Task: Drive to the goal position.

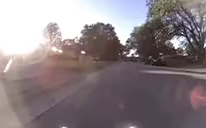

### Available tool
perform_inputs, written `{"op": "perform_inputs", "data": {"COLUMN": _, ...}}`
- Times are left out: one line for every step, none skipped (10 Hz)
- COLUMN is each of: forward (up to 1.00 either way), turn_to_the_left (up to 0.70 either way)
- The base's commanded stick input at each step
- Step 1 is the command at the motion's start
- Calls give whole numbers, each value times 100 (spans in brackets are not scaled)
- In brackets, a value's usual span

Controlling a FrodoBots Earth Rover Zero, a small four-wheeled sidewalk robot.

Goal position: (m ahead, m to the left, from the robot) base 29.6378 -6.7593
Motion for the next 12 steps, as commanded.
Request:
{"op": "perform_inputs", "data": {"forward": 100, "turn_to_the_left": 1}}
{"op": "perform_inputs", "data": {"forward": 100, "turn_to_the_left": 1}}
{"op": "perform_inputs", "data": {"forward": 100, "turn_to_the_left": 2}}
{"op": "perform_inputs", "data": {"forward": 100, "turn_to_the_left": 2}}
{"op": "perform_inputs", "data": {"forward": 100, "turn_to_the_left": 2}}
{"op": "perform_inputs", "data": {"forward": 100, "turn_to_the_left": 2}}
{"op": "perform_inputs", "data": {"forward": 100, "turn_to_the_left": 2}}
{"op": "perform_inputs", "data": {"forward": 100, "turn_to_the_left": 2}}
{"op": "perform_inputs", "data": {"forward": 100, "turn_to_the_left": 1}}
{"op": "perform_inputs", "data": {"forward": 100, "turn_to_the_left": 0}}
{"op": "perform_inputs", "data": {"forward": 100, "turn_to_the_left": 0}}
{"op": "perform_inputs", "data": {"forward": 100, "turn_to_the_left": 0}}
